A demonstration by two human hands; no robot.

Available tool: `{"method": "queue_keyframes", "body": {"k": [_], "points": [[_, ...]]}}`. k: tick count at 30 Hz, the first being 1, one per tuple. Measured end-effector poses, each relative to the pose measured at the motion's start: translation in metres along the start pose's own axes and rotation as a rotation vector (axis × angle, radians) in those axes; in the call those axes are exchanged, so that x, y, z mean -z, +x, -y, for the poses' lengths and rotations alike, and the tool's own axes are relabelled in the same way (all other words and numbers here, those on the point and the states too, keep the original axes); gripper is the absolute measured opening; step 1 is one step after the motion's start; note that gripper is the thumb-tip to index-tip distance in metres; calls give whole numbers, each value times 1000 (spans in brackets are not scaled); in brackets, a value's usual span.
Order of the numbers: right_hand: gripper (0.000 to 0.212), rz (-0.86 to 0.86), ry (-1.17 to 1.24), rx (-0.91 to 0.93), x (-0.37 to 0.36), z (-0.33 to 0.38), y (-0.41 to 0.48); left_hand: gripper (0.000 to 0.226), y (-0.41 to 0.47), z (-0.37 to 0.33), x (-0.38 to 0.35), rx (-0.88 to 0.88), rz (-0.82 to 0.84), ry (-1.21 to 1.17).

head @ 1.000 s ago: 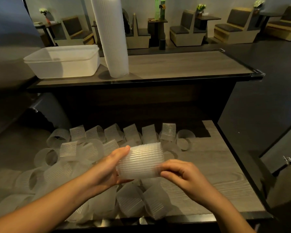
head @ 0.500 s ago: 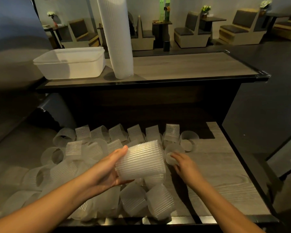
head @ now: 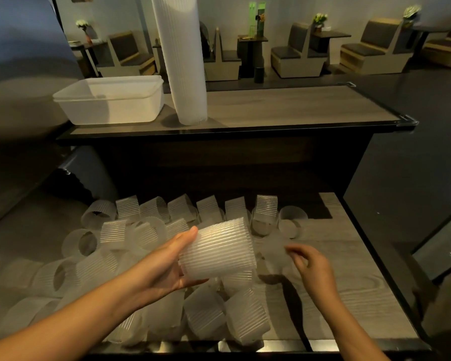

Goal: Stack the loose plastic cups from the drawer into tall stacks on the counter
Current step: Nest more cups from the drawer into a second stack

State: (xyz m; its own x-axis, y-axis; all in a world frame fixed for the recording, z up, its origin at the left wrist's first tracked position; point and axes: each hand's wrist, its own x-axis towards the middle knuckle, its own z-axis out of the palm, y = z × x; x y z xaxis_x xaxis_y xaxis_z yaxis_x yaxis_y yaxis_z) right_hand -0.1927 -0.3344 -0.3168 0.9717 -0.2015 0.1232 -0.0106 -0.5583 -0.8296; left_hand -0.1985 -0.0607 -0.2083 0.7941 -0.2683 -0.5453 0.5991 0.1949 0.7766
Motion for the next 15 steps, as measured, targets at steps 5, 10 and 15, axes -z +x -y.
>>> {"method": "queue_keyframes", "body": {"k": [5,10,15], "points": [[23,-4,529,-37,35,61,-13,56,2,1,-2,3,7,-19],[21,88,721,-34,38,86,-24,57,2,1,-2,-3,13,-43],[23,112,646,-16,32,93,-37,54,1,4,2,-10,-31,-19]]}}
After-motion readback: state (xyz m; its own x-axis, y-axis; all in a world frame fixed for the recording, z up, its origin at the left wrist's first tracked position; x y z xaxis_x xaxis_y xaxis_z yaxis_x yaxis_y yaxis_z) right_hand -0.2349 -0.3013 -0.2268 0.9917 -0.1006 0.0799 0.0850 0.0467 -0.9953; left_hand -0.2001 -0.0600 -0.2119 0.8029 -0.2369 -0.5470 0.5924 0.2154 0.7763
